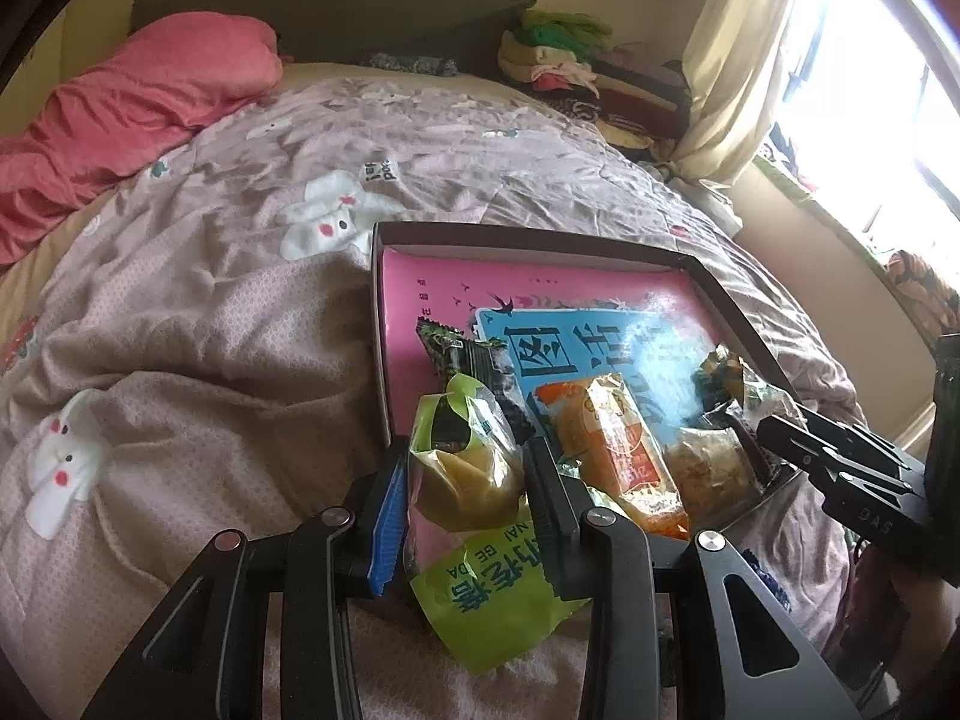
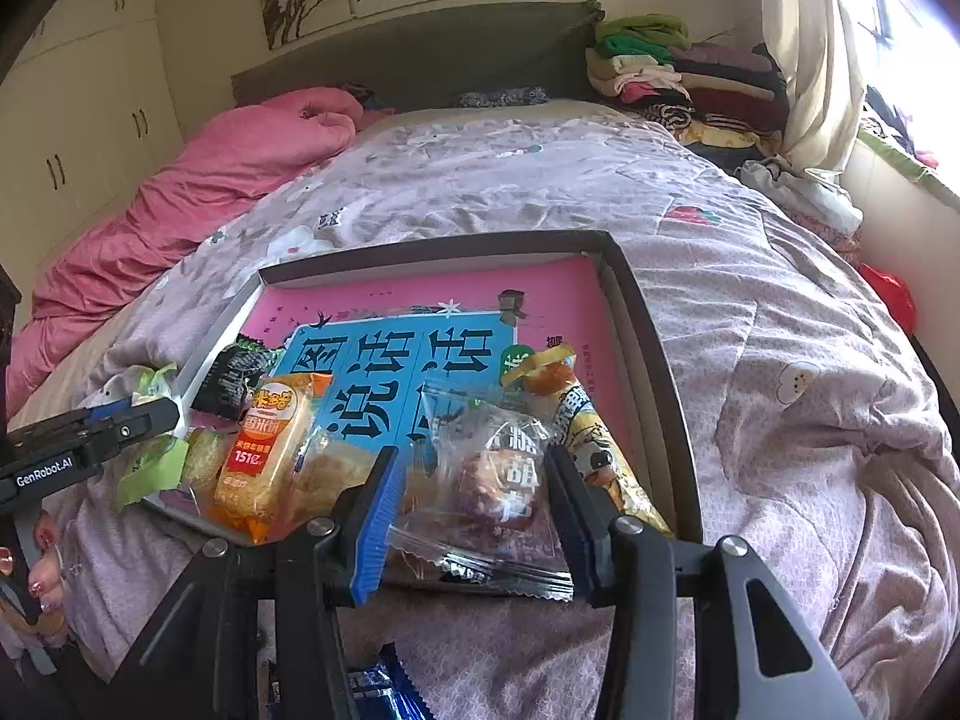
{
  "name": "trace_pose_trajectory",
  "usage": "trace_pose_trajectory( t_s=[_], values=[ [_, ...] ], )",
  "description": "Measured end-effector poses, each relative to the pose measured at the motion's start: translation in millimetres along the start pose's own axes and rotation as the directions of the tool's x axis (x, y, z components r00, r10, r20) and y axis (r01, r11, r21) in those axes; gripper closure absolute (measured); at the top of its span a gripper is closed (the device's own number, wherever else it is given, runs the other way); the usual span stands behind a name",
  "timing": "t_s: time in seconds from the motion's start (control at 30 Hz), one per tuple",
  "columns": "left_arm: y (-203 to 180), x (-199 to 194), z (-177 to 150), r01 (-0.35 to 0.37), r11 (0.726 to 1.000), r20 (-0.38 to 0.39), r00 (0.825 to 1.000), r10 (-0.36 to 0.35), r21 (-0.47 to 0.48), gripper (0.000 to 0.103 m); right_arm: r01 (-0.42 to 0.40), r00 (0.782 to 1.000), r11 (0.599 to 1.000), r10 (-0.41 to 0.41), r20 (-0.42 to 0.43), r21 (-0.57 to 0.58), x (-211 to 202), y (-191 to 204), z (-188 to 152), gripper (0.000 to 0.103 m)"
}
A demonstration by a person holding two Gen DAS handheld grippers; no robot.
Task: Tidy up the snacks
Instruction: 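Carry the cookie bag and green-labelled bag into the tray and release both, then grasp the blue biscuit packet with the right tool while the left grasps the brown cake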
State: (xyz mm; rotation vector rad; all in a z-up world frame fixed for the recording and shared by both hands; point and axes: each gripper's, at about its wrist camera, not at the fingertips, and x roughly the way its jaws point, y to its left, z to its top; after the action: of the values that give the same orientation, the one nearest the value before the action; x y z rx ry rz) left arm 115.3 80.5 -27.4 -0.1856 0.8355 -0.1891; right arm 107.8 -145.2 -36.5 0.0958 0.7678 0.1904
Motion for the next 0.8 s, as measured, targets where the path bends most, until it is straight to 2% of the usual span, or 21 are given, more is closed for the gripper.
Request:
trace_pose_trajectory(
  t_s=[0.17,0.23,0.27,0.4,0.53,0.7,0.8],
  values=[
    [-0.3,-0.1,0.2,-0.002,1.000,0.013,1.000,0.002,0.008,0.061,0.004,1.000,1.000,-0.004,0.020,0.003,-5.4,-0.7,-0.3,0.054],
    [-1.3,-1.2,0.4,-0.005,1.000,0.019,1.000,0.005,0.012,0.049,0.002,1.000,1.000,-0.002,0.031,0.006,-9.2,-1.1,0.0,0.054],
    [-1.4,-1.7,0.7,-0.006,1.000,0.021,1.000,0.006,0.012,0.047,0.003,0.999,1.000,-0.004,0.033,0.005,-10.7,-0.8,0.2,0.054],
    [0.3,-5.5,2.1,0.001,1.000,0.027,1.000,-0.001,0.006,0.046,0.001,0.999,1.000,-0.001,0.041,0.002,-17.8,0.5,-0.2,0.053],
    [1.5,-13.1,4.0,0.017,1.000,0.039,0.999,-0.016,-0.008,0.037,-0.008,0.999,1.000,0.007,0.047,0.005,-26.1,0.3,-2.6,0.051],
    [0.0,-30.1,5.7,0.046,0.999,0.071,0.996,-0.046,-0.006,0.032,-0.024,0.998,1.000,0.024,0.054,0.004,-38.9,1.0,-6.5,0.050],
    [-3.0,-38.5,5.0,0.055,0.998,0.079,0.995,-0.055,0.013,0.032,-0.042,0.998,0.999,0.041,0.055,0.004,-45.5,1.1,-9.8,0.049]
  ],
)
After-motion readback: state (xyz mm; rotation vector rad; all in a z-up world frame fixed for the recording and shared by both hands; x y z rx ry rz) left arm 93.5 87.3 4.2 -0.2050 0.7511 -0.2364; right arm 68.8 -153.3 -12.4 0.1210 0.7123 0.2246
